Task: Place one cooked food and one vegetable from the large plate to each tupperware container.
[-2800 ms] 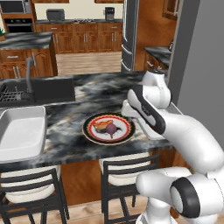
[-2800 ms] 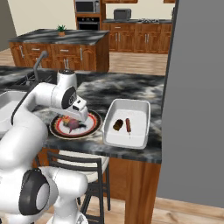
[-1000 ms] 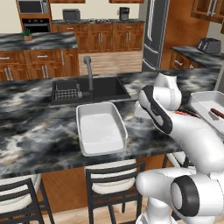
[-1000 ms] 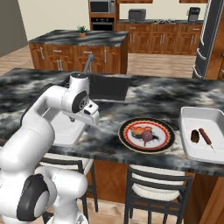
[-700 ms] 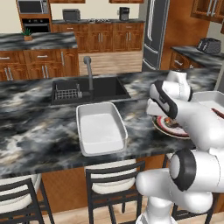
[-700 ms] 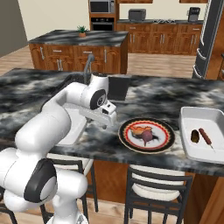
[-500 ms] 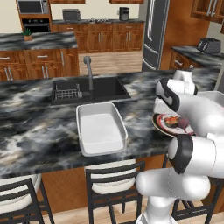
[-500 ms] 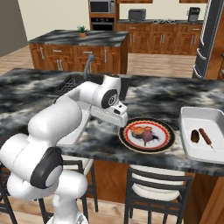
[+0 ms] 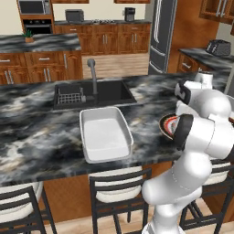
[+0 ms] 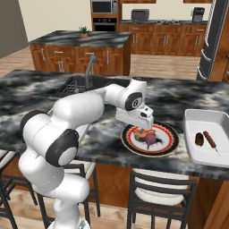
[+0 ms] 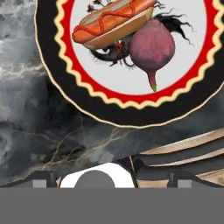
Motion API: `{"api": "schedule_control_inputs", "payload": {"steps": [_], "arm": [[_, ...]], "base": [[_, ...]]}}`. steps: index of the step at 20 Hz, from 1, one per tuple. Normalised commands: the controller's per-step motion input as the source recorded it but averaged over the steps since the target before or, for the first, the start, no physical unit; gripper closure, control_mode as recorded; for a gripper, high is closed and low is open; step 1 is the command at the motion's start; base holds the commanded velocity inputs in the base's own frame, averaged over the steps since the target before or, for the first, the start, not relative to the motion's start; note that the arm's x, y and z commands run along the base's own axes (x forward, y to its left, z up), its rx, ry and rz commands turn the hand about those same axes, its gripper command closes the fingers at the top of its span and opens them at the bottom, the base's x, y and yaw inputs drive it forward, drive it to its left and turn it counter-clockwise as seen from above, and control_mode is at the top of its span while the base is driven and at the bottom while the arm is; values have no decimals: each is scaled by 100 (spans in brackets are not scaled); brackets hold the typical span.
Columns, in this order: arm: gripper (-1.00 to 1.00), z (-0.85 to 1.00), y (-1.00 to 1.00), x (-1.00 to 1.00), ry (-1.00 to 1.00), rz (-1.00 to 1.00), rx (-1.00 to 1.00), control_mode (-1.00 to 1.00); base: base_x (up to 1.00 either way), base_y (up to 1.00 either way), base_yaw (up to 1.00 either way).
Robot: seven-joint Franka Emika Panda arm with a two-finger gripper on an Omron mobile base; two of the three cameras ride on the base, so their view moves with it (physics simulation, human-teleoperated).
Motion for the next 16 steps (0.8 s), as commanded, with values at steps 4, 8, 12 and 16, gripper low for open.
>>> {"api": "schedule_control_inputs", "payload": {"steps": [4,8,12,16], "arm": [[-100,-28,-32,0,-1,0,-5,-100],[-100,-34,-16,1,-10,0,-7,-100],[-100,-34,-8,20,-14,0,-9,-100],[-100,-10,-16,24,-7,0,-2,-100]], "base": [[0,0,0],[0,0,0],[0,0,0],[0,0,0]]}}
